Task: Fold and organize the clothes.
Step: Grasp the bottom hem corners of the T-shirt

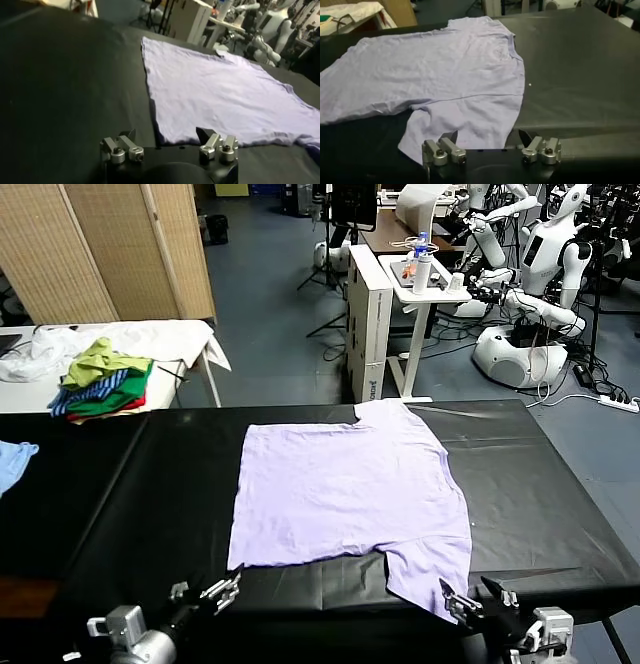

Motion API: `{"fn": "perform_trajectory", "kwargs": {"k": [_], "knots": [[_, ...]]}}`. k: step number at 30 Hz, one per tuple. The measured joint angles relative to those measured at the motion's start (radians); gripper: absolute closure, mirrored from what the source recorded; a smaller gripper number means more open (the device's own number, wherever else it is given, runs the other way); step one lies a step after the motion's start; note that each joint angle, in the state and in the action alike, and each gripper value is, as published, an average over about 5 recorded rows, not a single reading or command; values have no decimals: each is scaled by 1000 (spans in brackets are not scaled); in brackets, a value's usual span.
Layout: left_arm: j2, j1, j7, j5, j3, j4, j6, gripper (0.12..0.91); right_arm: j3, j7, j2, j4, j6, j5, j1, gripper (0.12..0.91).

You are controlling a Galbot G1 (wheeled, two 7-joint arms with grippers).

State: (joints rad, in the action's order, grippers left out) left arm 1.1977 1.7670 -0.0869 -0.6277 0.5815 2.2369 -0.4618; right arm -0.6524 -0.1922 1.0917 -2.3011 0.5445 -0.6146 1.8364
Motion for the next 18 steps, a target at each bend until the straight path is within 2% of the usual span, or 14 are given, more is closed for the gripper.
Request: {"fn": "perform_trajectory", "kwargs": {"k": [7,9,14,18], "knots": [[17,-13,-5,5,-12,-15,7,123,13,0,7,16,-1,12,-4,121],[20,-15,-5,7,-15,-18,8,123,17,0,10,20,-2,15,-6,144],[29,-16,-5,29,-25,-31,15,145,26,-2,14,30,-4,22,-6,305],[36,-14,-6,40,-27,-42,23,293,27,-3,17,30,-5,24,-1,481]]}}
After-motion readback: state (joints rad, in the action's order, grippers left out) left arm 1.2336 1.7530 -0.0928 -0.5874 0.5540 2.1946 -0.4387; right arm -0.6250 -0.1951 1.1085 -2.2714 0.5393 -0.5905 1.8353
